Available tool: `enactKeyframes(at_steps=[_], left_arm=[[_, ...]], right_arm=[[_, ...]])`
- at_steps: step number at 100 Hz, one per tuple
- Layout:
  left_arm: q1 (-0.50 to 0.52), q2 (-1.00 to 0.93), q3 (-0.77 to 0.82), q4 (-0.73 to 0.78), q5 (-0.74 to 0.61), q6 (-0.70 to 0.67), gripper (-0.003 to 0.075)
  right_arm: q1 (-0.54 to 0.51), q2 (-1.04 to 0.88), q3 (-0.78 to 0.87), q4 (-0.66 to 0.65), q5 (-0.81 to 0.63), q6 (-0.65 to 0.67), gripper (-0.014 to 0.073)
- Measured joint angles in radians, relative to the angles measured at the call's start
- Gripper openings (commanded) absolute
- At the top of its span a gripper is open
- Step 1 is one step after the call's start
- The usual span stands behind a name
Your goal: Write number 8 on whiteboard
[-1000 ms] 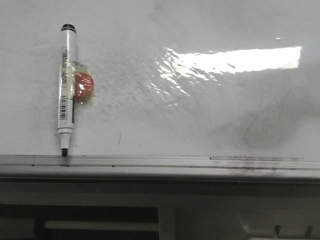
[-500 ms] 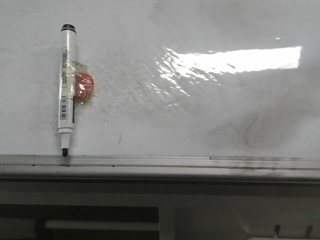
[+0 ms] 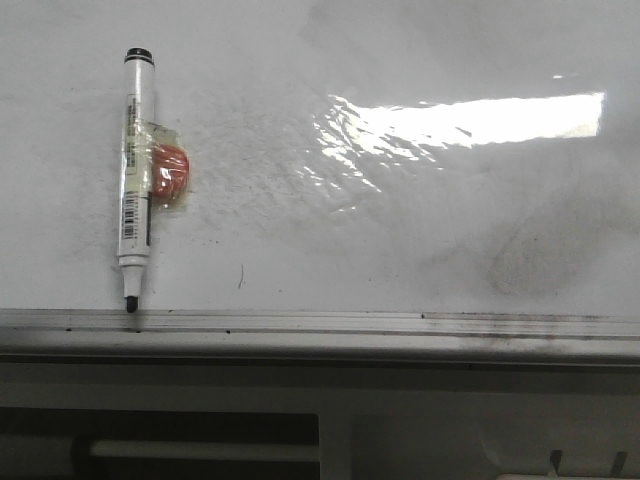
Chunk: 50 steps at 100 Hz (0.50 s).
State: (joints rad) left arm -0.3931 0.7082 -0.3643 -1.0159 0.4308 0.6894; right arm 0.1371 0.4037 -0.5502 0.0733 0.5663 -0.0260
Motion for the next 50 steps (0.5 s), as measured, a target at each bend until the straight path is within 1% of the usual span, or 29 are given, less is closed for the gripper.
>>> enactKeyframes(at_steps=[17, 35, 40, 50], left_arm=[[-0.14, 0.113, -0.016, -0.063, -0.118, 0.006, 0.0332], [-0.288, 0.235, -0.065, -0.093, -0.264, 0.007, 0.0332], [-0.316, 0.27, -0.075, -0.103, -0.311, 0.007, 0.0332], [-0.345, 0.339, -0.097, -0.117, -0.358, 0.009, 0.0332]], right_arm=[[0.0, 0.0, -0.002, 0.0, 0.0, 0.0, 0.0447], [0.0, 0.004, -0.002, 0.001, 0.0, 0.0, 0.0447], [0.0, 0.007, -0.002, 0.001, 0.0, 0.0, 0.0447], [0.0, 0.013, -0.002, 0.001, 0.0, 0.0, 0.0447]])
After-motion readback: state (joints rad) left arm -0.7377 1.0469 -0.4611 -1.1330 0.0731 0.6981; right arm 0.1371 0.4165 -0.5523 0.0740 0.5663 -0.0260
